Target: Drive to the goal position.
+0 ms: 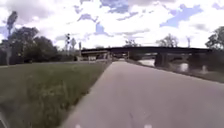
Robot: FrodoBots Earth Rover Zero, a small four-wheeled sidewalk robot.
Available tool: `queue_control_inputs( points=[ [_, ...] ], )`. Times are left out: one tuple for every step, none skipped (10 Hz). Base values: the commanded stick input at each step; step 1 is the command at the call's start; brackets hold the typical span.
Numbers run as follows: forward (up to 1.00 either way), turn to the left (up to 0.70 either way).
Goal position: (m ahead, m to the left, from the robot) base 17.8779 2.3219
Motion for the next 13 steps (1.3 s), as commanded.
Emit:
queue_control_inputs(
  points=[
    [1.00, 0.00],
    [1.00, 0.00],
    [1.00, 0.00],
    [1.00, 0.00],
    [1.00, 0.24],
    [1.00, 0.12],
    [1.00, 0.01],
    [1.00, 0.00],
    [1.00, 0.00],
    [1.00, 0.00],
    [1.00, 0.00],
    [1.00, 0.00],
    [1.00, 0.00]
  ],
)
